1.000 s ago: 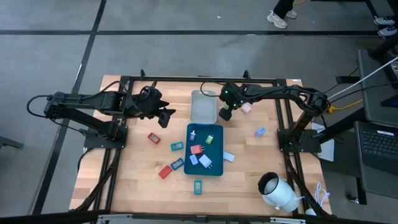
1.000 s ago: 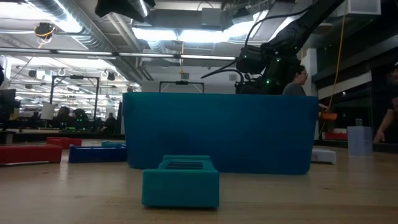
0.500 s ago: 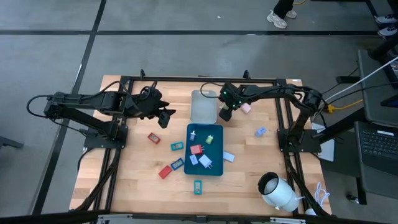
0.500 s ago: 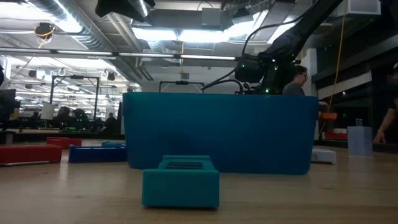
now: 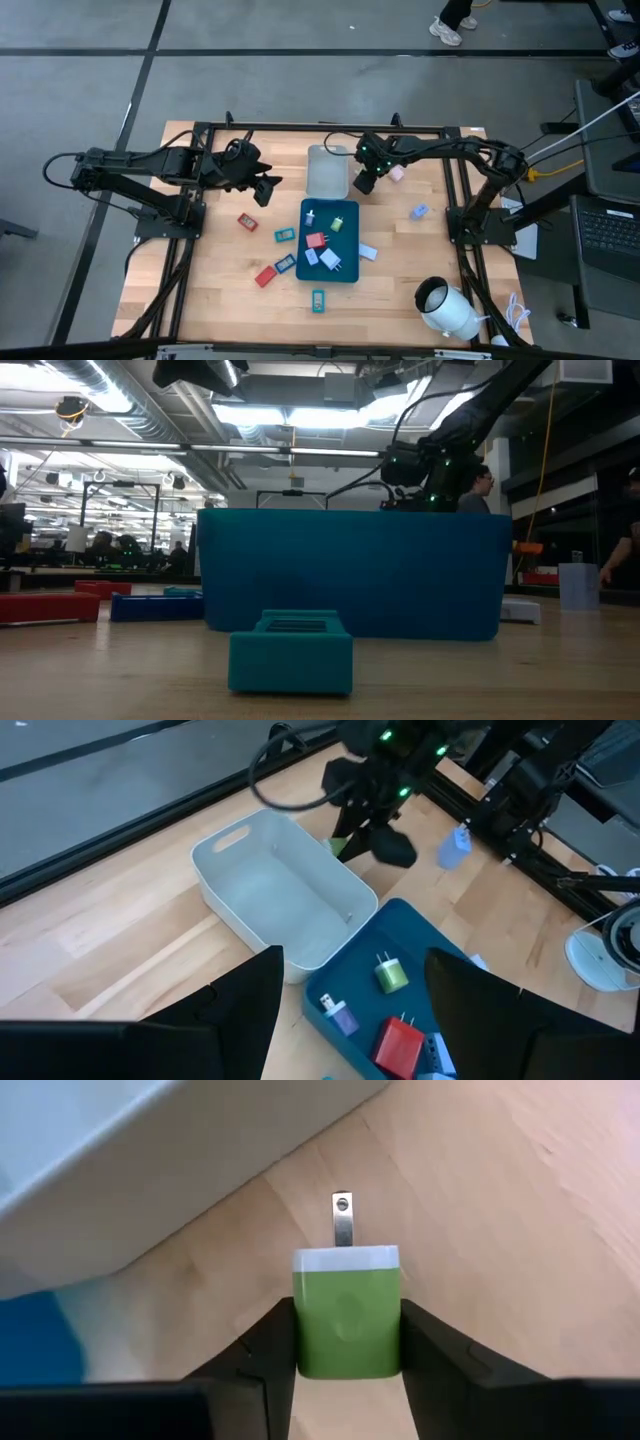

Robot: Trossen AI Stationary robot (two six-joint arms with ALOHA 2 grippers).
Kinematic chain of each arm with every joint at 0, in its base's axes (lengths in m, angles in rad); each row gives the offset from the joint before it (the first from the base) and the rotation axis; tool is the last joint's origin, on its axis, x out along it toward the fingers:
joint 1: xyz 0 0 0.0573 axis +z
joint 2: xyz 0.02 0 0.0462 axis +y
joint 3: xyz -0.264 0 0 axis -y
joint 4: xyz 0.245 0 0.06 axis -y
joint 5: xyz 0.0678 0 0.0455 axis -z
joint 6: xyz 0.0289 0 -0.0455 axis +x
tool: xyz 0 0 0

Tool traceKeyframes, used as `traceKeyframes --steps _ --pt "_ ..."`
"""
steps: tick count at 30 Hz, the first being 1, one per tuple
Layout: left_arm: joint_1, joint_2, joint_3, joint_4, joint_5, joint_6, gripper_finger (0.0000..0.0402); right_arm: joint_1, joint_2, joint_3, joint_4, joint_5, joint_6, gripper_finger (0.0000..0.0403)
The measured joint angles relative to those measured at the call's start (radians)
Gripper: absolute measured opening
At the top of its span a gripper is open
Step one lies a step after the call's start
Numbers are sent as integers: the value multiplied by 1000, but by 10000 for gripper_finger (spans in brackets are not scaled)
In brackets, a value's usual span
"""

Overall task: Pick & Place Office items
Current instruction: Put the green charger adapter into the blue bin

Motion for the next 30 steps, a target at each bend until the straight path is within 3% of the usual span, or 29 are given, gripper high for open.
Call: traceKeyframes --steps 7,13,16,19,23,30 --pt "0 -2 0 -166 -27 17 237 35 -183 0 -192 -35 61 140" --pt "-15 -28 0 -491 -31 38 237 198 -446 1 -192 -207 217 140" --pt "-67 -65 -19 -521 -31 53 237 303 -516 1 -172 -236 316 140" --pt "-111 -131 -86 -427 -63 69 237 393 -500 1 -123 -226 409 140" --pt "-117 -204 -218 -303 -81 52 237 475 -385 14 -9 -188 492 140" --pt "-123 -235 -348 -134 28 29 237 509 -225 70 14 -149 506 140"
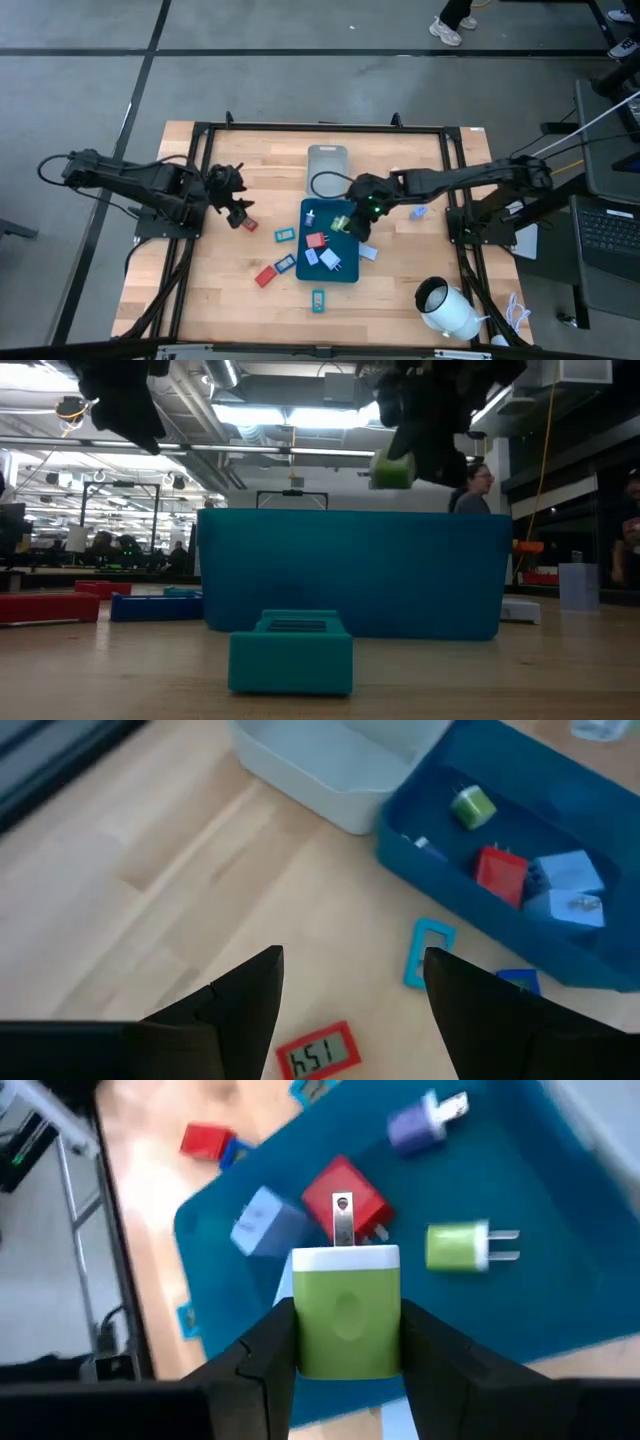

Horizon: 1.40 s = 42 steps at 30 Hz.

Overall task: Pick & Place Office items
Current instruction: Put the green charger adapter into the blue bin, then put the pink charger adapter into the blue bin

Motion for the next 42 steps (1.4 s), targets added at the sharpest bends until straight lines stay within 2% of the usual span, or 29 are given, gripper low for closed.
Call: traceKeyframes --steps 3,10,15,18,21,23,25,28,31,38,42 --pt "-26 5 -14 20 11 -13 237 -2 1 1 -30 41 2 152" --pt "-93 8 -21 32 -52 -38 237 -24 1 1 -66 73 52 222" --pt "-119 8 -21 30 -95 -54 237 -22 -9 1 -96 98 54 243" --pt "-134 8 -21 29 -112 -79 237 -31 -60 0 -213 192 23 245" --pt "-154 8 -21 28 -128 -98 237 -65 -167 0 -333 320 11 246" --pt "-163 8 -21 24 -148 -117 237 -102 -250 1 -405 407 44 246" --pt "-167 8 -21 24 -170 -130 237 -183 -307 1 -486 449 75 246" --pt "-166 8 -21 29 -188 -142 237 -349 -312 0 -511 387 -9 246" --pt "-159 10 -21 35 -186 -145 237 -464 -240 -1 -519 318 -162 247" --pt "-159 15 -21 95 -144 -174 237 -557 -53 -2 -555 292 -435 247" --pt "-159 28 -21 171 -144 -180 237 -609 5 -2 -544 302 -484 247"
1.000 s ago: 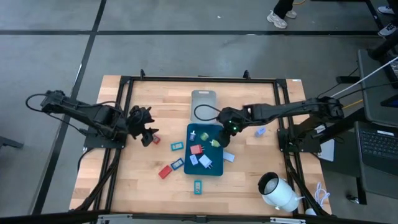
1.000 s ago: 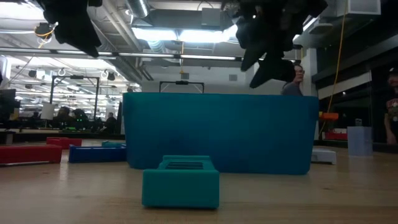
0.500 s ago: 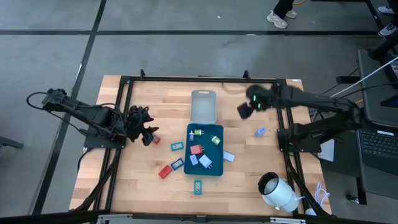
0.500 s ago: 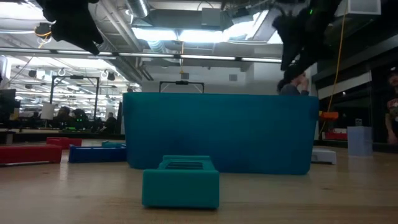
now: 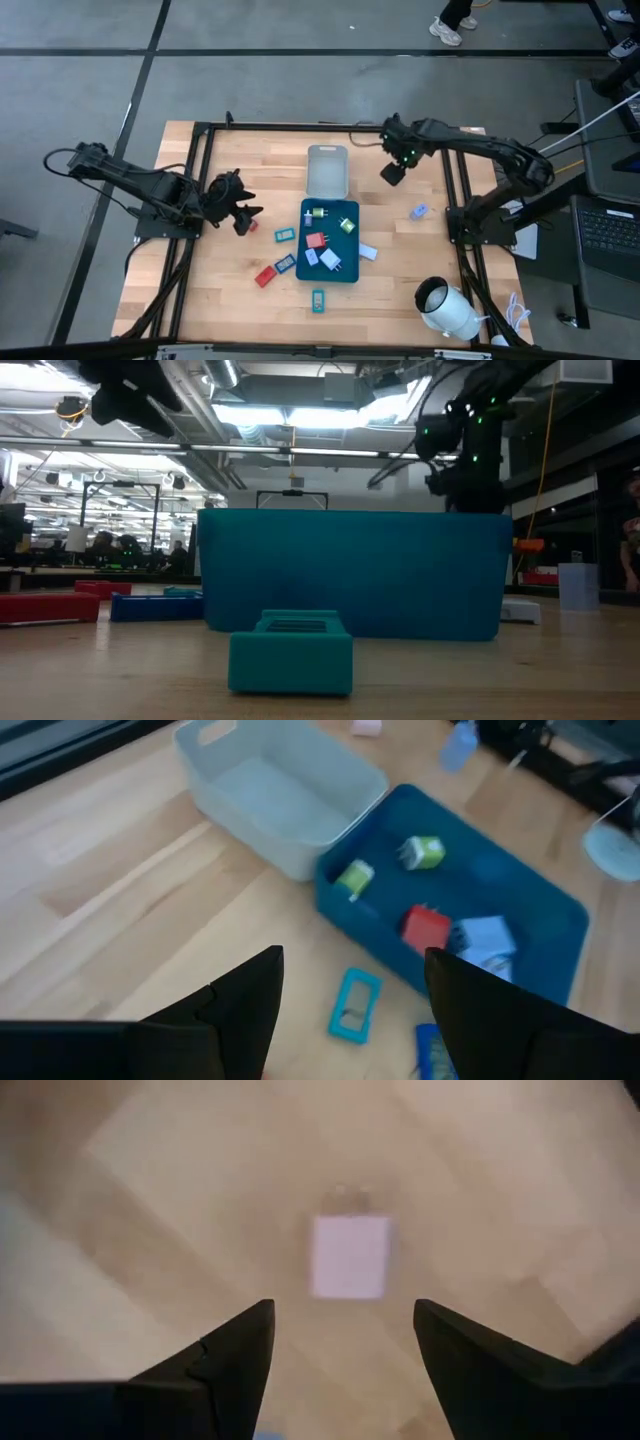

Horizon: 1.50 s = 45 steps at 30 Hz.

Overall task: Pick & Place Office items
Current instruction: Put the pink charger adapter into the blue bin

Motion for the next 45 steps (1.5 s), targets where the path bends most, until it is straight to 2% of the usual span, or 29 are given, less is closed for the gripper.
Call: traceKeyframes --steps 5,12,21,29,38,45 --pt "0 30 -1 38 12 0 237 -46 51 0 52 -77 -2 247" --pt "3 62 -1 79 51 -27 237 -77 125 0 68 -78 -51 247" --pt "3 67 -1 94 53 -60 237 -88 166 0 100 -105 -79 247" --pt "3 67 -1 98 60 -62 237 -97 188 -58 134 -86 -98 247" --pt "4 67 -1 99 74 -69 237 -105 188 -150 231 -127 -87 247" --pt "34 67 0 111 116 -71 237 -105 187 -157 276 -127 -86 247"
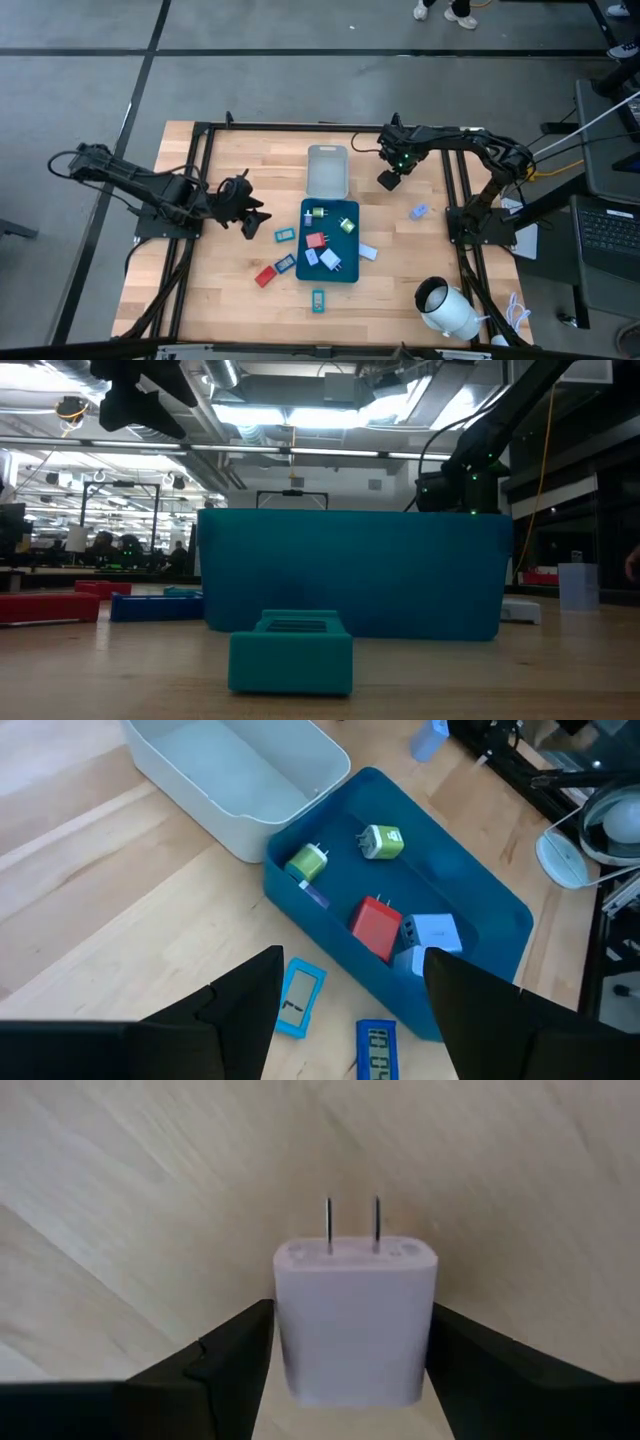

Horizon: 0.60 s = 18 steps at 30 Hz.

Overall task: Pick & Place Office items
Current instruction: Put the pink charger adapter into the blue bin

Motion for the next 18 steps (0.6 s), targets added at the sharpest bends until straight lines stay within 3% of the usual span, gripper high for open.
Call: traceKeyframes --steps 7,12,18 --pt "27 0 1 45 37 27 237 0 0 0 11 0 0 239" --pt "28 0 1 39 37 29 237 0 -1 0 9 -1 4 197" --pt "27 0 1 -53 39 15 237 21 -9 0 -26 -104 49 191"
